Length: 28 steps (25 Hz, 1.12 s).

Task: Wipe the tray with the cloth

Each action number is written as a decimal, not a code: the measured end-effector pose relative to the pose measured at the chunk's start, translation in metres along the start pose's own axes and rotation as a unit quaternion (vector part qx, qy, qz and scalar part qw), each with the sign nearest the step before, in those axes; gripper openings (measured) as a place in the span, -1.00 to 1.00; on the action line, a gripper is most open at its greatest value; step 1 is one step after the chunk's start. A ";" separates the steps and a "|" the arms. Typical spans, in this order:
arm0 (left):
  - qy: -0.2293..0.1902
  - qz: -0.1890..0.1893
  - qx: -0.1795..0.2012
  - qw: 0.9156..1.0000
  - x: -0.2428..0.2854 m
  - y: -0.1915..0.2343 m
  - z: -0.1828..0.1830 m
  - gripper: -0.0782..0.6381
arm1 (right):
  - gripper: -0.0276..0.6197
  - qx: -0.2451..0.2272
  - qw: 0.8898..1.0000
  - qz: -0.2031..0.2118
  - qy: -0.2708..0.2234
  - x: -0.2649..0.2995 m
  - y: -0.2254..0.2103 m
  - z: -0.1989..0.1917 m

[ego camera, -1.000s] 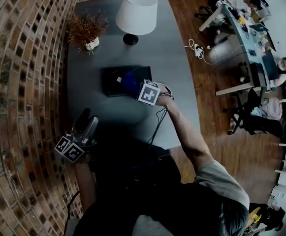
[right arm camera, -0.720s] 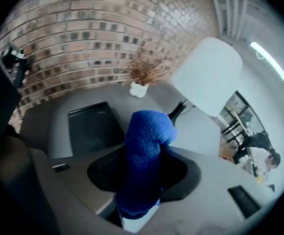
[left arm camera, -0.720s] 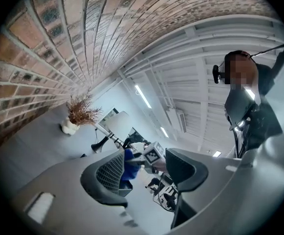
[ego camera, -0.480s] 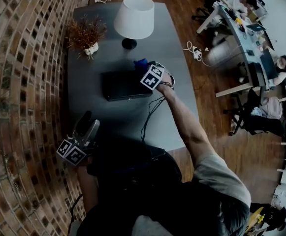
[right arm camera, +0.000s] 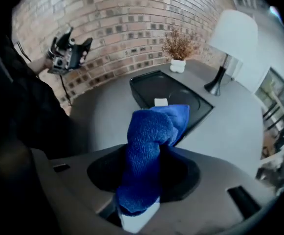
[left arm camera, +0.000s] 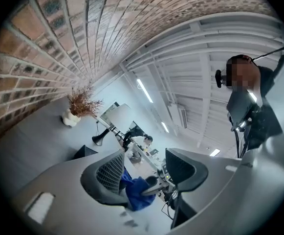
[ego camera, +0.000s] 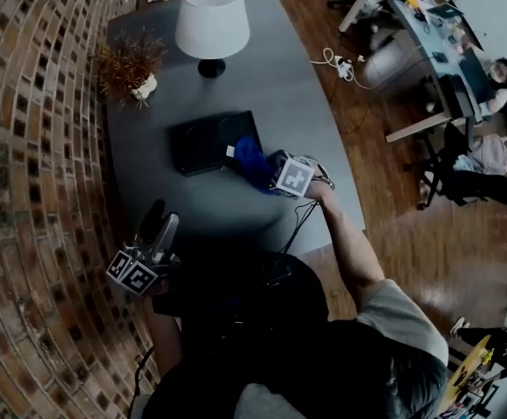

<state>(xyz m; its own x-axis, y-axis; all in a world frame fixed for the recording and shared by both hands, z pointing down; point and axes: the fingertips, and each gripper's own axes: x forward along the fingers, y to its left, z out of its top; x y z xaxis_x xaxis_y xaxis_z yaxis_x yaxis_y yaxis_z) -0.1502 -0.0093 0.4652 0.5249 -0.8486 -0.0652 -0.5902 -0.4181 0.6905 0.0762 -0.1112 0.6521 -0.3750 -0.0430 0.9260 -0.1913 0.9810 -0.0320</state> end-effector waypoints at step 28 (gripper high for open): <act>0.052 0.078 -0.051 0.994 0.065 0.055 -0.042 -0.07 | -0.37 -0.094 0.978 -0.182 -0.037 0.000 -0.181 -0.002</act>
<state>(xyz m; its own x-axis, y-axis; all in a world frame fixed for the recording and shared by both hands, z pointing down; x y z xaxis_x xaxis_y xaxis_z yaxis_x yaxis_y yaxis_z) -0.1222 -0.0739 0.5291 0.4948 -0.8608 0.1193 -0.6076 -0.2445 0.7556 0.1130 -0.2885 0.6591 -0.3791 -0.4017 0.8336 -0.1556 0.9157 0.3705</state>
